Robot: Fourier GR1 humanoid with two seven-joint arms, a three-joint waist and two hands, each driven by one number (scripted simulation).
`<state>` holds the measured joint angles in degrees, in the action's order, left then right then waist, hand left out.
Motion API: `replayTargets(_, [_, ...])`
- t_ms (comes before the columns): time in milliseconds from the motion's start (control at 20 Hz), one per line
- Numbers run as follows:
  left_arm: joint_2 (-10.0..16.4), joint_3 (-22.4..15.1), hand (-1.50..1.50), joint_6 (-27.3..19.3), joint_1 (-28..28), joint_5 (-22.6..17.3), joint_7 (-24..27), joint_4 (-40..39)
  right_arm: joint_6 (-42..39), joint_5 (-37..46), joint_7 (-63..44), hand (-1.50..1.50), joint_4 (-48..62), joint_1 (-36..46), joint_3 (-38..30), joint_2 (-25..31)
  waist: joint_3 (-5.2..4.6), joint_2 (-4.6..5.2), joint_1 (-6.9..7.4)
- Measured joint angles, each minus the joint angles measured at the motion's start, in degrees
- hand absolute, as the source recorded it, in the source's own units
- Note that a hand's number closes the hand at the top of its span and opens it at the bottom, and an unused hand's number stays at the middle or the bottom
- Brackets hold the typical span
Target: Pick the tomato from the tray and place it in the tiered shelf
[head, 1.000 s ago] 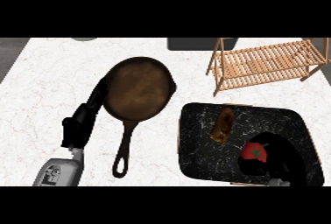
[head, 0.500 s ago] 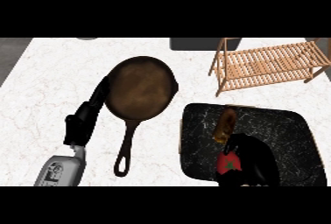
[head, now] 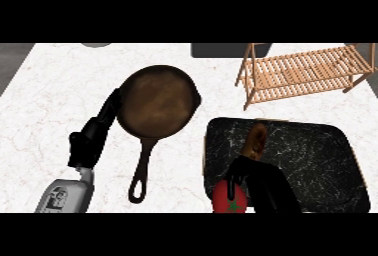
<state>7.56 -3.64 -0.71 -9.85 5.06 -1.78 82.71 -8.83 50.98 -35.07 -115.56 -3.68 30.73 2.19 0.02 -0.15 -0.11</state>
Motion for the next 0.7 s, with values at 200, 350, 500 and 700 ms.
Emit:
replayTargets(200, [-0.46, 0.21, 0.0, -0.35, -0.24, 0.39, 1.0, -1.0, 0.45, 0.15, -1.83, 1.5, -8.35, 0.32, 1.23, -1.02, -0.03, 0.01, -0.21])
replayTargets(350, [-0.7, 0.37, 0.0, -0.47, -0.35, 0.58, 1.12, -1.32, -0.5, 0.27, -5.22, 1.5, -14.52, 1.6, 0.53, -1.35, -0.04, 0.02, -0.19])
replayTargets(500, [-0.75, 0.36, 0.0, -0.15, 0.09, 0.61, 1.57, -1.5, -2.64, 1.33, -10.66, 1.5, -17.26, 6.11, -0.78, -1.7, -0.08, 0.01, -0.12])
replayTargets(700, [-1.17, 0.0, 0.0, -0.68, -0.52, 1.28, 0.34, -1.01, -6.06, 1.82, -15.98, 1.5, -17.67, 14.58, -5.63, -1.8, -0.09, -0.01, -0.04])
